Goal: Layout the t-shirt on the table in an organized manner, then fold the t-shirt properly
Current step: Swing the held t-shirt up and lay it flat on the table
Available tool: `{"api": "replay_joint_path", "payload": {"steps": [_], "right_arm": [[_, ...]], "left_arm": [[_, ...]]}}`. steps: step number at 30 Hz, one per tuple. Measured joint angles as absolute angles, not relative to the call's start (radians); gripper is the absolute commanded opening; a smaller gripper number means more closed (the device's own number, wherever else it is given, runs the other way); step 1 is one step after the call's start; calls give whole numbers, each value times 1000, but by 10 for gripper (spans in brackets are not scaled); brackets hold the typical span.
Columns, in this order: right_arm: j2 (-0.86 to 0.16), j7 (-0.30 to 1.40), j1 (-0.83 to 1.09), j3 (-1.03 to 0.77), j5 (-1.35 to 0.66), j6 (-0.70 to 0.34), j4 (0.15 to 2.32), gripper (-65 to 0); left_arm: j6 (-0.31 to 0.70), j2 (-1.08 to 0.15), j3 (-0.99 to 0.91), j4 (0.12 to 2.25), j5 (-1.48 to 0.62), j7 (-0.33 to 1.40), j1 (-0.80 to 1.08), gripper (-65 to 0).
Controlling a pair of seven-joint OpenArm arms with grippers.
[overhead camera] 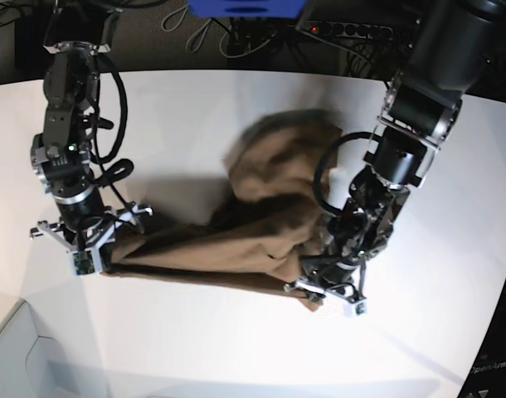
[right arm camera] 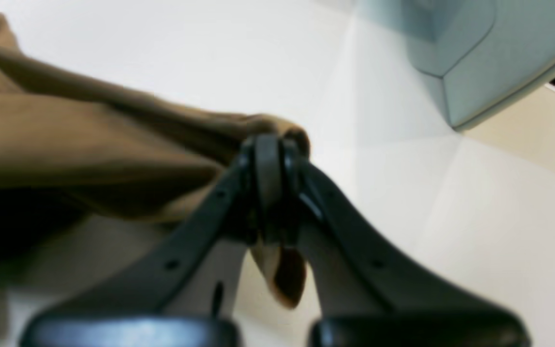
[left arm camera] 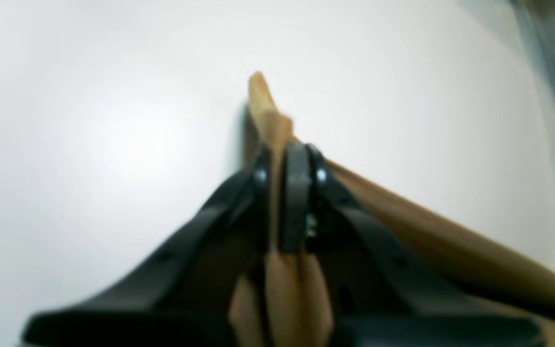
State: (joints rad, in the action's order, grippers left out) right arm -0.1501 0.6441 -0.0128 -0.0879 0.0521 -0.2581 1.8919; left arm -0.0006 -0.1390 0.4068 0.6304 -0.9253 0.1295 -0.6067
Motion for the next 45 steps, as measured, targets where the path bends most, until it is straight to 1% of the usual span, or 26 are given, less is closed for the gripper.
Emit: {"api": "replay_joint_path", "payload": {"steps": [3,5,7,13,15,18,21,23,25,29,34,38,41,45], "right_arm": [[-191,646,-52,-84,44,-267,1893,-650],[-221,661,-65,-85,49,-269,1941,-650],[-241,640,-74,-87,45,-268,1994,-650],[-236,636,-148,-84,44,-268,2027,-650],[-236,622,-157,-85,45,-269,2028,-650],[-236,546,-173,-84,45,-269,2028,-650],[-235,412,-185,-84,52,-269,2029,-650],[-235,325,-186,-84,52,-269,2030,-650],[-232,294,-214,-84,52,-269,2024,-650],[-231,318,-327,-83,50,-274,1974,-650],[-241,364,-525,-82,47,-281,1785,-650],[-273,365,-683,-73,51,-285,1601,-650],[-274,363,-779,-58,109,-284,1497,-650],[-277,364,-843,-49,139,-284,1469,-650]], "left_arm": [[-5,-218,370,772,-923,139,-590,-645],[-2,-274,355,907,-925,137,-575,-648],[-3,-327,333,1046,-926,138,-563,-648],[-6,-427,233,1393,-923,135,-537,-648],[-1,-447,205,1477,-921,131,-525,-648],[-6,-465,189,1547,-920,131,-524,-648],[-4,-482,168,1608,-921,133,-492,-648],[-22,-485,138,1614,-921,131,-464,-648],[-46,-483,126,1584,-921,131,-463,-648],[-53,-441,123,1511,-929,129,-525,-648],[-42,-364,131,1343,-929,126,-676,-648],[-50,-293,133,1183,-929,146,-796,-648],[-49,-261,133,1141,-928,141,-864,-648],[-39,-246,133,1105,-928,138,-936,-648]]}}
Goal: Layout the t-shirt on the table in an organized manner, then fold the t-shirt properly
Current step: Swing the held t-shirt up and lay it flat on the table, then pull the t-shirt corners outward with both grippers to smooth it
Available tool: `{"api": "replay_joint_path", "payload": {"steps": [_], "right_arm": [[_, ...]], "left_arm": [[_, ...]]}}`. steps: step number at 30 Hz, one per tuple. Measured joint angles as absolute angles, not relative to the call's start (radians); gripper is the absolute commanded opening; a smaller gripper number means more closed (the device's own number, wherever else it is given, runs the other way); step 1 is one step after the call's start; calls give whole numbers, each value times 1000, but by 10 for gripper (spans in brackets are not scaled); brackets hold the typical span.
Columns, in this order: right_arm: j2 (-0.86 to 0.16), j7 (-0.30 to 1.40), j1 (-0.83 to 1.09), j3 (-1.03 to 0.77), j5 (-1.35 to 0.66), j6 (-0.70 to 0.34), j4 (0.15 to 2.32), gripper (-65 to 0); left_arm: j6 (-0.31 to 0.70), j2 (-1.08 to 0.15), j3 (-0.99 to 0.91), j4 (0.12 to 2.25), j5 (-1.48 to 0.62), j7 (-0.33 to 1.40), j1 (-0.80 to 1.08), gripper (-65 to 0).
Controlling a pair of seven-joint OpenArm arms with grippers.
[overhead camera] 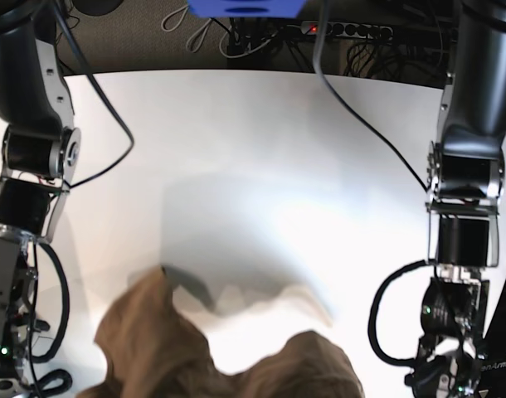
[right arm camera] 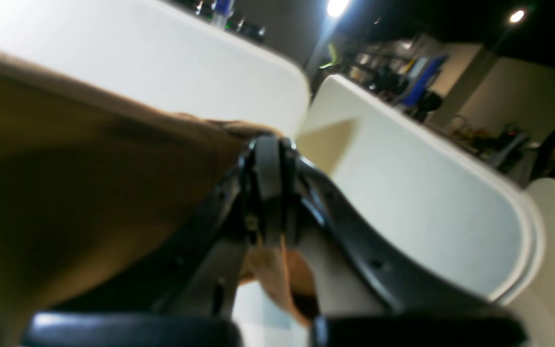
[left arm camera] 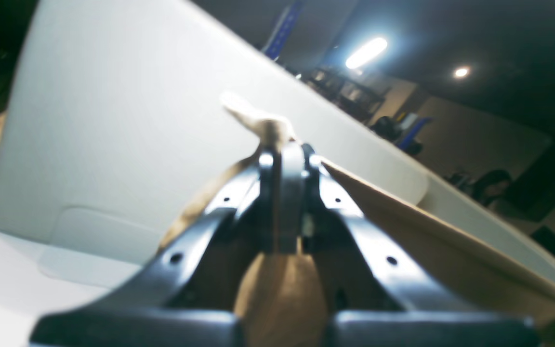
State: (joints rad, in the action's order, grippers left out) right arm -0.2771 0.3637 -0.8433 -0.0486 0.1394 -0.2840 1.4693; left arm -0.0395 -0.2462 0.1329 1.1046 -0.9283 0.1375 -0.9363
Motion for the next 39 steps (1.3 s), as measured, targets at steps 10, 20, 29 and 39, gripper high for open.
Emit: {"api": "replay_joint_path", "payload": {"steps": [10,20,29,39], "right_arm": [[-309,356,-582,-10,146,-275,1711,-650],[-117,368,12,-89,152,-273,1867,-650],[-30,361,306,-32,149,-295,1836,-650],[-33,363,367,0,154,-448,1826,-391]], "left_arm": [[-59,-324,120,1256,-923,224,-810,-648],[-61,-360,120,1496,-921,235,-274,-648],[-53,-372,-17,1549,-918,237,133,-646],[-58,-380,-70,1585,-921,232,257,-547]]}}
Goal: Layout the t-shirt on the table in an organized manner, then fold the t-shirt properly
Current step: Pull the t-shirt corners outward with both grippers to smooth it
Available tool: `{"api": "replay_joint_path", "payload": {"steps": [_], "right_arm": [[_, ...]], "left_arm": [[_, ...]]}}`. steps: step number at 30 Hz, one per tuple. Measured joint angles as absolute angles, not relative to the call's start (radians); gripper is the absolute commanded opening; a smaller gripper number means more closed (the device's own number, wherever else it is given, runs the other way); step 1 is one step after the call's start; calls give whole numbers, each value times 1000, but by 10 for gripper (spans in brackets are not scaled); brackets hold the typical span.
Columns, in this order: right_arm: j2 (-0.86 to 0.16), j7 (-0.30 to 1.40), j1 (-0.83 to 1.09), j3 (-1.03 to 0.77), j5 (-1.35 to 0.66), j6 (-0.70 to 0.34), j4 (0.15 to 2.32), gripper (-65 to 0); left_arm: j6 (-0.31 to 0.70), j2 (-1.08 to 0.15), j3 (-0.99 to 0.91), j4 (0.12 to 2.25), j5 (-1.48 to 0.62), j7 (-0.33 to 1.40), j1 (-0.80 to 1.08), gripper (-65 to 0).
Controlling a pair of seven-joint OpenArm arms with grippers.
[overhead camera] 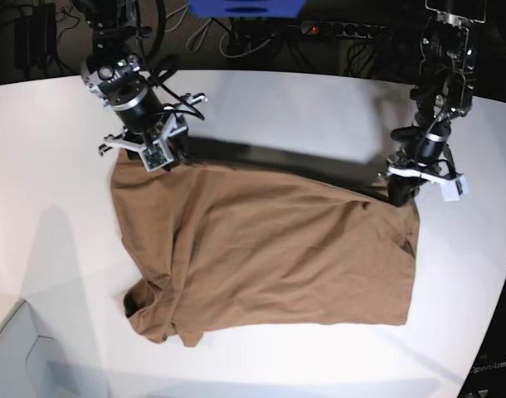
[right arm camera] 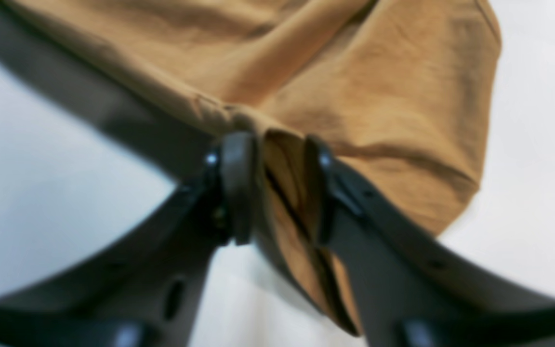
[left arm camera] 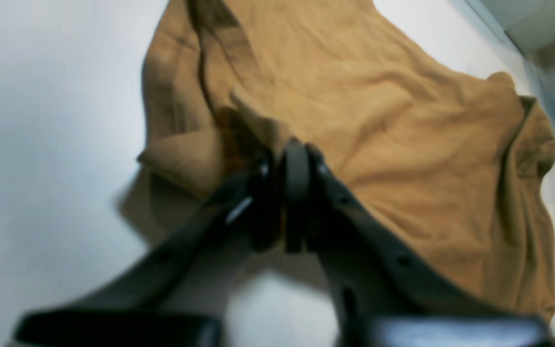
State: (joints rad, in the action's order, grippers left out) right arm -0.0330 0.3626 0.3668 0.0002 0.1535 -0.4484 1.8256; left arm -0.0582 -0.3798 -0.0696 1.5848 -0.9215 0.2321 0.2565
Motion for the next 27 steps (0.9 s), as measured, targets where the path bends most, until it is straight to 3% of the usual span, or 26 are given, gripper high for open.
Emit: {"api": "replay_joint_path", "payload": {"steps": [3,10,16,22,27], "right_arm": [[-33,356,393,-50,153,-449,1886,-359],[-33,368,355,-136,154,-453,1961,-358],[-39,364,138,-145,152,-455,1797,-355],[-87,377,-146,-138,157,-455,1453,-331],[-109,358,-373,-135,153,-450,1133,-303]], "left_arm": [[-56,-379,-70,1656,-925,232,314,-473],[-49,-373,-104,1829,-927,232,380,-469],[-60,-294,-296,1884,-921,230,305,-469],[-54,-299,-226,1510,-915,232,42,-470],[-60,-286,-141,1220,-915,234,-51,-472]]}}
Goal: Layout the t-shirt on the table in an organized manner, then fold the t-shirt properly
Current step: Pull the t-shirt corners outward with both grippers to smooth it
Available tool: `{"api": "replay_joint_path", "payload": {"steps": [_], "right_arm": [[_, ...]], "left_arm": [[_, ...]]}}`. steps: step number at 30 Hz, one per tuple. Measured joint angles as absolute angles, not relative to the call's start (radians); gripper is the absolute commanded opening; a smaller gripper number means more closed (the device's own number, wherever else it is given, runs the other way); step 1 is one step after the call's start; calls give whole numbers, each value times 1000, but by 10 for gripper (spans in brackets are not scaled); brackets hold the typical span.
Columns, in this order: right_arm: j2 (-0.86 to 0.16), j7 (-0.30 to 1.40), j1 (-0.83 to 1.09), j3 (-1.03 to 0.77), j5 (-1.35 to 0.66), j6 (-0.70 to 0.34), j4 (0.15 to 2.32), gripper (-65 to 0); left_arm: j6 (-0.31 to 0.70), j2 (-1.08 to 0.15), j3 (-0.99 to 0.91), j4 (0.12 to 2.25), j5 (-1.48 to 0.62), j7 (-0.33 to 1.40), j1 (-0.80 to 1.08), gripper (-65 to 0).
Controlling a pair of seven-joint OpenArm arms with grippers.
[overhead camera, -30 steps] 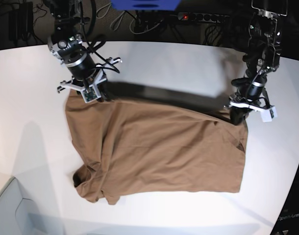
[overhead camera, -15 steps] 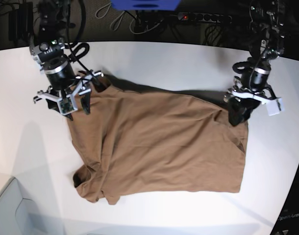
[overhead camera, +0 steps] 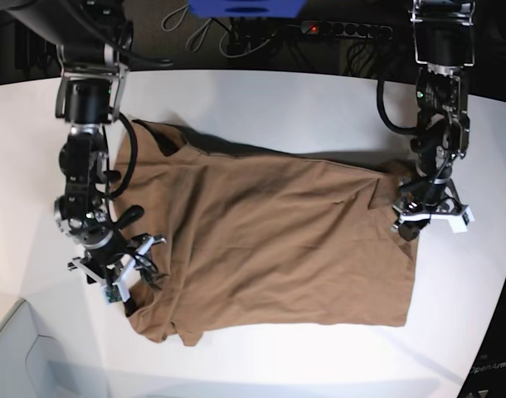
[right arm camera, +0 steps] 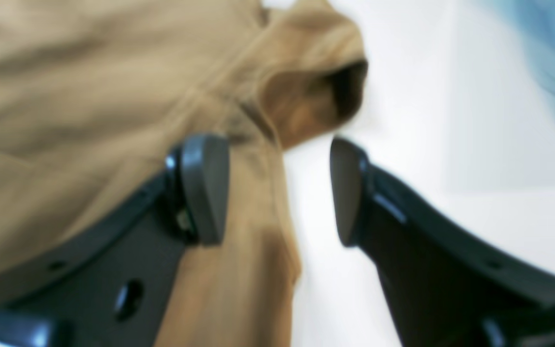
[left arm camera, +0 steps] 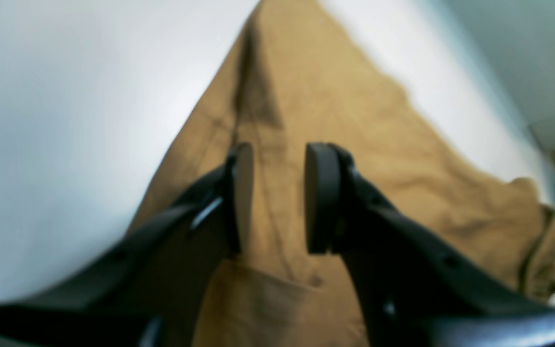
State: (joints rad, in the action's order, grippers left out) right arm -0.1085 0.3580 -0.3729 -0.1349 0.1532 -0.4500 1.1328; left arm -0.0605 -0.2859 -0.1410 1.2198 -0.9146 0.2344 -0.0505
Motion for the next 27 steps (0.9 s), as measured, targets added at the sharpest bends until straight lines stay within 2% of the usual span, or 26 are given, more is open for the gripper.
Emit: {"api": "replay_joint_path", "payload": {"steps": [7,14,22,24,27], "right_arm": [[-123,345,-548,-133,155,-449,870,-306],[-121,156,-583,-134,157,-449,675,-307],[-84,125,-583,-134,157,-449,668,-315],[-83,126,-582,-134,157,-449,662,-365],[-86,125,-582,-135,157,-448,662,-507]], "left_arm": [[-50,-283,-77,1131,-918,225,-78,-473],[-15,-288,-79,1050,-926,175,-88,-473],[-10,-288,-80,1040,-925,168,-86,-474],[-3,-288,-79,1040,-926,162,-83,-474],[-3,-288,-80,1040,-926,162,-83,-474]]}}
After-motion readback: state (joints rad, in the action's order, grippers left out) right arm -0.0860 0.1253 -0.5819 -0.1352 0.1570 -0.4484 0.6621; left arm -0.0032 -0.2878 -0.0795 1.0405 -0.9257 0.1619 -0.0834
